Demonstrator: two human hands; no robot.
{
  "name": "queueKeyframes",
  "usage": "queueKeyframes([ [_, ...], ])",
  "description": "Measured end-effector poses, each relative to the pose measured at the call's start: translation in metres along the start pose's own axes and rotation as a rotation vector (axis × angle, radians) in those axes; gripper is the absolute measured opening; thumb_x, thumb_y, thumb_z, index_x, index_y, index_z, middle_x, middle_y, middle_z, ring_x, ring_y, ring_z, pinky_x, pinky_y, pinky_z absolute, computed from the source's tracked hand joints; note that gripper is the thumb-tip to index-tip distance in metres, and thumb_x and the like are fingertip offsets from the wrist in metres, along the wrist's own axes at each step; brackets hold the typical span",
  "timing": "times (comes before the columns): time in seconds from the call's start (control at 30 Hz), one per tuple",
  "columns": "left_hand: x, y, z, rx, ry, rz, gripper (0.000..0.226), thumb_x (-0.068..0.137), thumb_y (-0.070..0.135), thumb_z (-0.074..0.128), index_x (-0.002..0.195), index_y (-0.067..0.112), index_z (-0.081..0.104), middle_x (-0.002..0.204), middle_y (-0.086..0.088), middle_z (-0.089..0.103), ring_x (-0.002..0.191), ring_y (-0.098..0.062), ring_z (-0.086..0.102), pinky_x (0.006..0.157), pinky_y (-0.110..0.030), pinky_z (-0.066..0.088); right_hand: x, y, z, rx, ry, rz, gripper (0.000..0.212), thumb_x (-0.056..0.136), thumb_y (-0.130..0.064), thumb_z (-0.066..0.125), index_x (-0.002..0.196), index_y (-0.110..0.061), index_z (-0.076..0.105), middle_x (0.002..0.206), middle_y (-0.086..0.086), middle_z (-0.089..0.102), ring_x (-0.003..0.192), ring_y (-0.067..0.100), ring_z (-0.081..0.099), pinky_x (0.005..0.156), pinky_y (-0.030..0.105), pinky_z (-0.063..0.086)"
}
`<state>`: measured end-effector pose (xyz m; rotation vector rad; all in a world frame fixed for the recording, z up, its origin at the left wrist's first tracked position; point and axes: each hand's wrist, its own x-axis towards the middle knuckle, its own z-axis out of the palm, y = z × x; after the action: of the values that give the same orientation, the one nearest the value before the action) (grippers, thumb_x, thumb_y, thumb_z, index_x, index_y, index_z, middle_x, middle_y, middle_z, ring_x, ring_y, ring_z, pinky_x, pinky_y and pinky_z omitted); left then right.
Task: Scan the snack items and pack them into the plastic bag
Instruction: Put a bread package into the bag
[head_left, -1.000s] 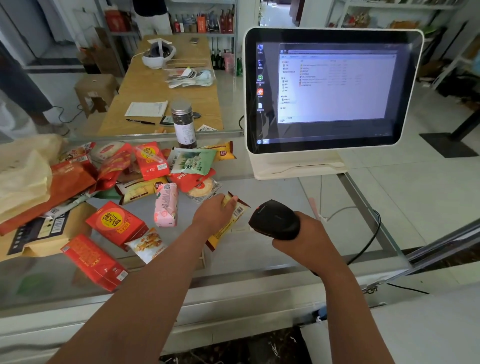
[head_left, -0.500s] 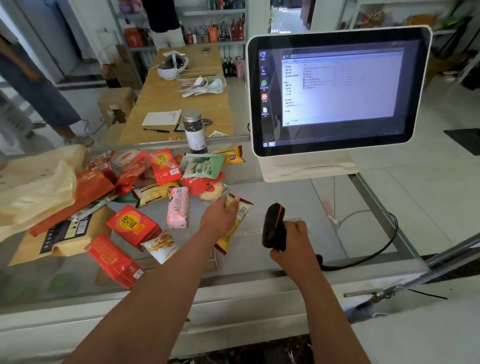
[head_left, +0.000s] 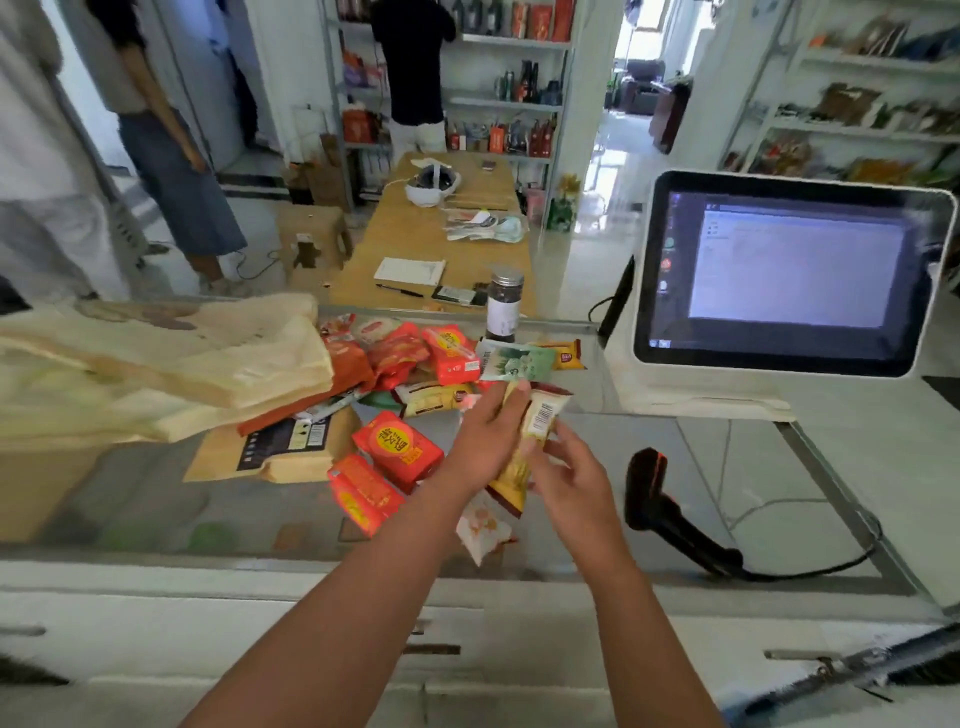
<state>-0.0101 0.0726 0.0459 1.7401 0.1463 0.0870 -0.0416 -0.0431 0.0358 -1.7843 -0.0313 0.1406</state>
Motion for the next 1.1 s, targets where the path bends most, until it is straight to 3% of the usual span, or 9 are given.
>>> queueKeyframes([
  [0.2,-0.046,-0.014,-0.159,-0.113,-0.05,-0.188,0.064,0.09,0.071,0.029,0.125,0.028,0.061,0.124,0.006,0.064,0.116,-0.011,0.057,0.103,-0.033,0.04,-0.04,-0.043,0.143,0.124,-0.06,-0.046,0.014,0.09,-0.014,0.063,0.101,-0.022,0.066,0.087,-0.004,0.072,0.078,0.008,0.068,0.063,0.02,0.051],
  [0.33,-0.083,-0.024,-0.263,-0.116,0.333,0.019,0.019,0.095,0.034,0.052,0.091,0.022,0.067,0.084,0.006,0.067,0.084,-0.014,0.061,0.075,-0.031,0.046,-0.069,-0.06,0.225,0.082,-0.141,0.019,0.009,0.091,-0.018,0.06,0.096,-0.022,0.067,0.084,-0.005,0.073,0.075,0.01,0.068,0.062,0.026,0.05],
  [0.4,-0.094,-0.027,-0.309,0.223,0.63,0.235,0.003,0.087,0.02,0.063,0.089,0.022,0.062,0.074,0.01,0.059,0.071,-0.011,0.056,0.066,-0.029,0.042,-0.079,-0.07,0.252,0.065,-0.223,0.062,0.008,0.091,-0.019,0.06,0.095,-0.023,0.066,0.083,-0.006,0.071,0.075,0.01,0.067,0.065,0.028,0.053],
  [0.47,-0.096,-0.024,-0.341,0.812,0.816,0.457,0.025,0.074,0.014,0.067,0.098,0.019,0.062,0.086,0.002,0.06,0.082,-0.021,0.054,0.073,-0.034,0.04,-0.084,-0.078,0.271,0.064,-0.296,0.122,0.008,0.091,-0.019,0.06,0.091,-0.027,0.061,0.083,-0.008,0.066,0.075,0.006,0.063,0.069,0.025,0.051],
  [0.57,-0.077,-0.015,-0.354,1.385,0.696,0.437,0.05,0.06,0.005,0.065,0.108,0.02,0.064,0.124,-0.013,0.057,0.112,-0.036,0.046,0.091,-0.047,0.031,-0.081,-0.093,0.29,0.067,-0.325,0.195,0.014,0.091,-0.02,0.059,0.081,-0.029,0.056,0.078,-0.009,0.061,0.069,0.002,0.058,0.058,0.018,0.047],
  [0.67,-0.061,0.004,-0.362,1.489,0.444,0.139,0.043,0.081,0.009,0.061,0.123,0.02,0.058,0.144,-0.008,0.036,0.133,-0.035,0.026,0.105,-0.05,0.021,-0.068,-0.104,0.305,0.127,-0.307,0.293,0.013,0.092,-0.019,0.056,0.091,-0.01,0.065,0.085,0.013,0.067,0.069,0.02,0.065,0.055,0.027,0.054],
  [0.9,-0.028,0.056,-0.38,1.558,0.573,0.141,0.009,0.078,0.016,0.066,0.085,0.02,0.067,0.072,0.001,0.064,0.083,-0.023,0.056,0.079,-0.034,0.031,-0.023,-0.124,0.331,0.287,-0.367,0.317,0.014,0.094,-0.02,0.056,0.097,-0.009,0.063,0.075,0.009,0.072,0.061,0.022,0.067,0.055,0.033,0.055],
  [0.97,-0.018,0.069,-0.382,1.56,0.576,0.149,0.009,0.081,0.015,0.066,0.09,0.019,0.065,0.07,0.0,0.061,0.069,-0.023,0.059,0.066,-0.03,0.037,-0.002,-0.133,0.337,0.397,-0.341,0.347,0.021,0.095,-0.021,0.055,0.107,-0.003,0.058,0.078,0.013,0.07,0.057,0.023,0.065,0.05,0.034,0.055],
  [1.1,-0.001,0.083,-0.391,1.527,0.647,0.112,0.015,0.097,0.016,0.049,0.107,0.016,0.06,0.074,-0.002,0.055,0.066,-0.026,0.055,0.058,-0.03,0.038,0.049,-0.139,0.339,0.485,-0.167,0.358,0.036,0.092,-0.023,0.061,0.124,-0.009,0.05,0.113,0.013,0.06,0.092,0.031,0.065,0.06,0.042,0.06],
])
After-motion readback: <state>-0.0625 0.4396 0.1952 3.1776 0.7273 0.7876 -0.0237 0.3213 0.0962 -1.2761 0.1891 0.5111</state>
